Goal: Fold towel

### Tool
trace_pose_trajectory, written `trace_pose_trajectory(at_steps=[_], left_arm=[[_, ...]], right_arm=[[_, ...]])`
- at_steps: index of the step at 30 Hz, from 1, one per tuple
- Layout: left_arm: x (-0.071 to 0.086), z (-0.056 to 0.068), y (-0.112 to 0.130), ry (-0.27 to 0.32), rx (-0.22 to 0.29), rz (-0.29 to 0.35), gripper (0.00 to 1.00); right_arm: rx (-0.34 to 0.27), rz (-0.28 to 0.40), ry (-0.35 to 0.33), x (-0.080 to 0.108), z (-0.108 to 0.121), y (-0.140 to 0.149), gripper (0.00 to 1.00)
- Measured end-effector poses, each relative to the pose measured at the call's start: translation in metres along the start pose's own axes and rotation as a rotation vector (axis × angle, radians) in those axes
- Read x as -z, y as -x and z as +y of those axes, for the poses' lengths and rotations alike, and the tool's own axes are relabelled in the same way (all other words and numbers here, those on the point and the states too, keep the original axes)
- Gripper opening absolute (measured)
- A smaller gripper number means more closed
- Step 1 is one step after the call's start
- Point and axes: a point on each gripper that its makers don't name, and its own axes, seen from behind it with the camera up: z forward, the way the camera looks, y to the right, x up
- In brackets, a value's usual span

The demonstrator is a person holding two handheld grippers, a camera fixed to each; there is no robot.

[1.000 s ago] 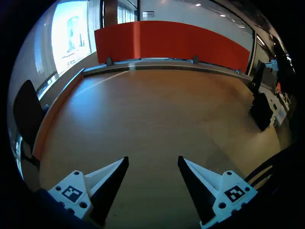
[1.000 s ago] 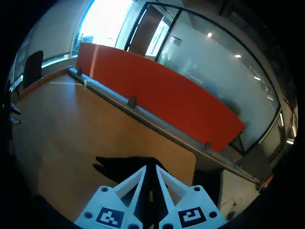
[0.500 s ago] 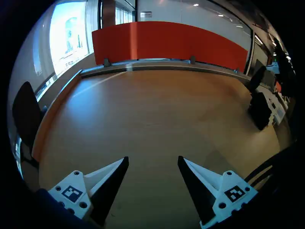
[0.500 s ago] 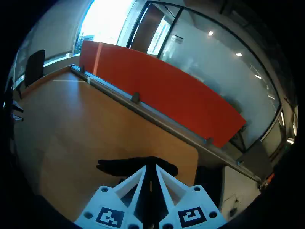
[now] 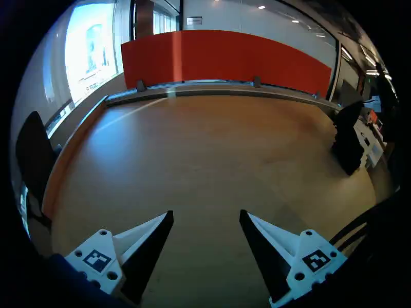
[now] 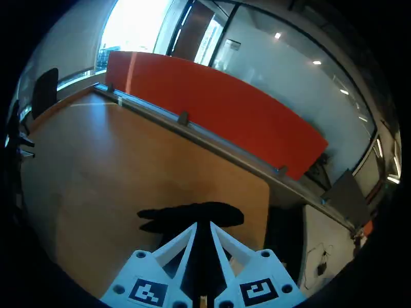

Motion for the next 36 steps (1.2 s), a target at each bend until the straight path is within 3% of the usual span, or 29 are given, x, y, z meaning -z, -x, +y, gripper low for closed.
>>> trace_pose_trajectory(at_steps=[18,27,36], left_arm=[[0.001,-0.002,-0.001,-0.001,-0.008,0.000,0.96],[0.000,-0.001,-0.003,0.001,-0.006,0.003,0.96],[0.001,-0.001,-0.004,0.000,-0.013,0.002,0.96]], right_arm=[[-0.088,-0.089,0.009,0.013,0.005,0.071,0.05],[-0.095,-0.142,0.024,0.023,0.004,0.102,0.05],[-0.179,-0.212,0.043,0.022,0.012,0.146,0.05]])
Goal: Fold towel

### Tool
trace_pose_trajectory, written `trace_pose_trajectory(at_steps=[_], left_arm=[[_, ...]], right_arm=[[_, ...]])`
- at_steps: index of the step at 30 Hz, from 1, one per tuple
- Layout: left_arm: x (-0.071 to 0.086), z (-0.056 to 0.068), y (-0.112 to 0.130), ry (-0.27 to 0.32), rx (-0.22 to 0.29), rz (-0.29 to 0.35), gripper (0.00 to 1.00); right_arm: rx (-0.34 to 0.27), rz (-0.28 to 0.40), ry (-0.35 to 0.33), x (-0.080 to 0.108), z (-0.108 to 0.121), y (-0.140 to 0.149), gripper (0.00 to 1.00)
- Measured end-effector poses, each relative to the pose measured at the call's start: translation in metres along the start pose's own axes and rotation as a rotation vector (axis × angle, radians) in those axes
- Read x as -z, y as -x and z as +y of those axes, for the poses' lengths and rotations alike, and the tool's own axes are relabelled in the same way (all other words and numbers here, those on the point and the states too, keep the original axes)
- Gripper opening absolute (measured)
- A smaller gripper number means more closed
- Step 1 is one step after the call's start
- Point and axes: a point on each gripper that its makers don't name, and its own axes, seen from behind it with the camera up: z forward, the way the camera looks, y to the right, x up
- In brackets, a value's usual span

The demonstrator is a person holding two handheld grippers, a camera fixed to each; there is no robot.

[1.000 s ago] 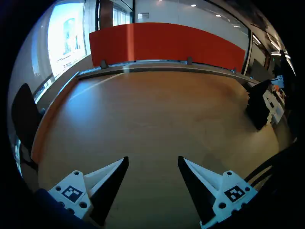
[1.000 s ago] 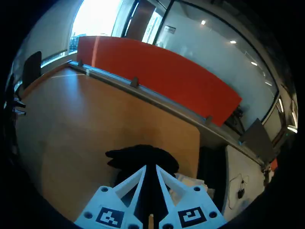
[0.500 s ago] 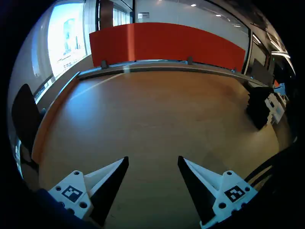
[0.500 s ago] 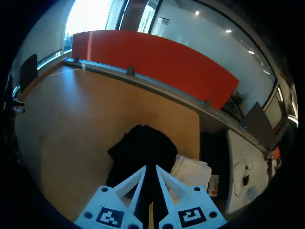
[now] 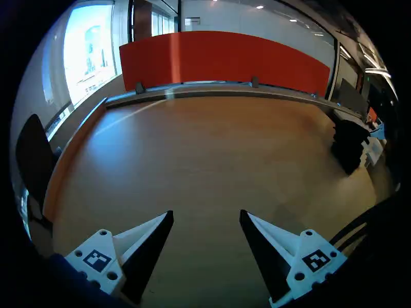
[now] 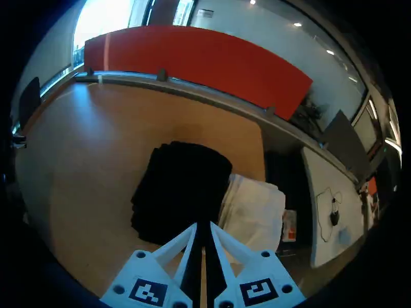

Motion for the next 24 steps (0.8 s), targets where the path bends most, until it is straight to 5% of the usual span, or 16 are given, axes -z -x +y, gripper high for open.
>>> trace_pose_trajectory(at_steps=[24], left_arm=[[0.004,0.003,-0.002,-0.016,-0.026,-0.009,0.96]], right_arm=[[-0.124,-0.112,0.041,-0.047,0.019,0.051,0.05]])
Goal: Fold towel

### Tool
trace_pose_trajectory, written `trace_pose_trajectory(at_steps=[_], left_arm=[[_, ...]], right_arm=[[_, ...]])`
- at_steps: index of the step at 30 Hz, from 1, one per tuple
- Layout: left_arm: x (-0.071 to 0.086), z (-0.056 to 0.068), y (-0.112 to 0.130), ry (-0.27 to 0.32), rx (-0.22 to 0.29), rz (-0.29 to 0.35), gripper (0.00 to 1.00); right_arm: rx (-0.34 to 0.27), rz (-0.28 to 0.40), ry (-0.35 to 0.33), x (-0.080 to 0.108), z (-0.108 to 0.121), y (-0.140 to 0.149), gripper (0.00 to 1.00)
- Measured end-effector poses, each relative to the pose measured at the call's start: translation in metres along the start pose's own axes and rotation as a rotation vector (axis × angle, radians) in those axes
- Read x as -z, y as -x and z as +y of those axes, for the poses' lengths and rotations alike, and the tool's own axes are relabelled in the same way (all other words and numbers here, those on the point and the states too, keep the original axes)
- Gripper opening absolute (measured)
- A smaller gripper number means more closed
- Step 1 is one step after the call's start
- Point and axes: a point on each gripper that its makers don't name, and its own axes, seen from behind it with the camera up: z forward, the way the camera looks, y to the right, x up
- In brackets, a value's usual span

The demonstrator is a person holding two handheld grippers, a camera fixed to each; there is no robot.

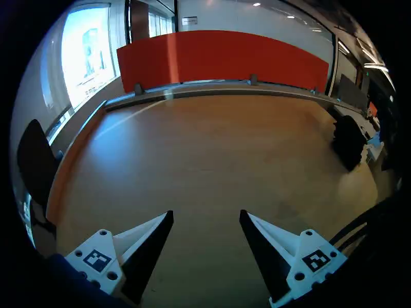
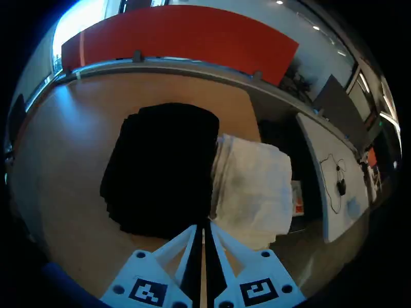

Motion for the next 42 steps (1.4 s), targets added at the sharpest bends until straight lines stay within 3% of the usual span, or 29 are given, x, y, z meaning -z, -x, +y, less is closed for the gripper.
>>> trace_pose_trajectory(at_steps=[10,17,20,26,31,36,42], left_arm=[[0.001,0.000,0.000,-0.007,0.001,0.001,0.95],[0.001,0.000,-0.001,-0.008,0.003,0.005,0.96],[0.001,0.000,-0.002,-0.008,0.005,0.008,0.95],[0.001,0.000,-0.004,-0.006,0.009,0.014,0.95],[0.002,0.000,-0.004,0.000,0.012,0.020,0.95],[0.004,0.000,-0.005,0.003,0.014,0.027,0.96],[0.006,-0.005,-0.009,0.004,0.026,0.045,0.95]], right_arm=[[-0.026,0.006,0.009,-0.004,0.000,0.002,0.05],[-0.038,0.025,0.024,0.002,0.000,0.006,0.13],[-0.048,0.040,0.031,0.008,0.000,0.007,0.25],[-0.058,0.066,0.051,0.018,-0.002,0.009,0.77],[-0.070,0.087,0.045,0.023,-0.010,0.007,0.89],[-0.076,0.114,0.041,0.029,-0.018,0.001,0.90],[-0.093,0.202,0.029,0.044,-0.036,-0.020,0.90]])
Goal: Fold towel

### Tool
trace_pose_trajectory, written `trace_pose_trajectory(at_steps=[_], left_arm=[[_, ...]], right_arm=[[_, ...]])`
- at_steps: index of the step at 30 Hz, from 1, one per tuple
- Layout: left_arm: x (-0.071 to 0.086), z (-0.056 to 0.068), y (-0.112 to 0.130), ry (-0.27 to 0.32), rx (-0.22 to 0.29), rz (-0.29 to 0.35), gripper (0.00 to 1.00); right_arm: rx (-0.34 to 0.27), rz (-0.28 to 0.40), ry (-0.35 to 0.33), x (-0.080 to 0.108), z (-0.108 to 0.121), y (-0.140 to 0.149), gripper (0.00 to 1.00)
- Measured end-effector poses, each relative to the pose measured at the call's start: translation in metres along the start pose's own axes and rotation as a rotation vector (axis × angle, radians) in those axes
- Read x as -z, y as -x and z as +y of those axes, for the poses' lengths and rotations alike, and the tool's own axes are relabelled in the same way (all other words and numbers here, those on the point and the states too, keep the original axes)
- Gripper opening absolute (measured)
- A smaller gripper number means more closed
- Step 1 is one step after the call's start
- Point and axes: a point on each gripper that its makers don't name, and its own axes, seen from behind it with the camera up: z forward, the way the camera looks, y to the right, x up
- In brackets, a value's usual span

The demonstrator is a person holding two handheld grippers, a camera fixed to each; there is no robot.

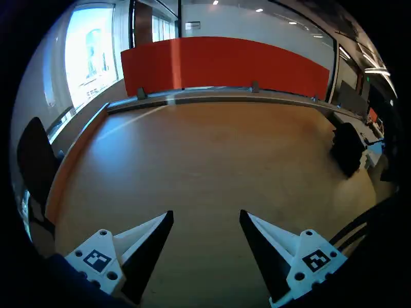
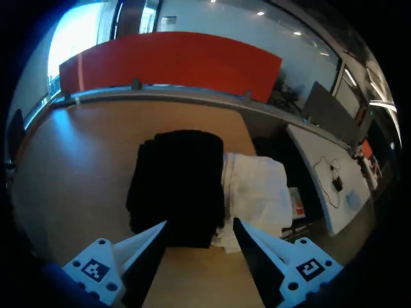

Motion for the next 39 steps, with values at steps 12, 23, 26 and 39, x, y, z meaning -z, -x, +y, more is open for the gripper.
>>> trace_pose_trajectory(at_steps=[12,23,26,39], left_arm=[[0.003,-0.011,-0.018,-0.005,0.023,0.061,0.95],[0.010,-0.020,-0.052,-0.013,0.040,0.192,0.95],[0.011,-0.023,-0.061,-0.014,0.049,0.227,0.96],[0.028,-0.046,-0.115,-0.049,0.078,0.421,0.95]], right_arm=[[-0.065,0.291,-0.030,0.041,-0.048,-0.079,0.89],[-0.116,0.586,-0.048,0.093,-0.089,-0.145,0.89],[-0.131,0.612,-0.058,0.099,-0.097,-0.151,0.89],[-0.172,0.633,-0.087,0.110,-0.142,-0.163,0.89]])
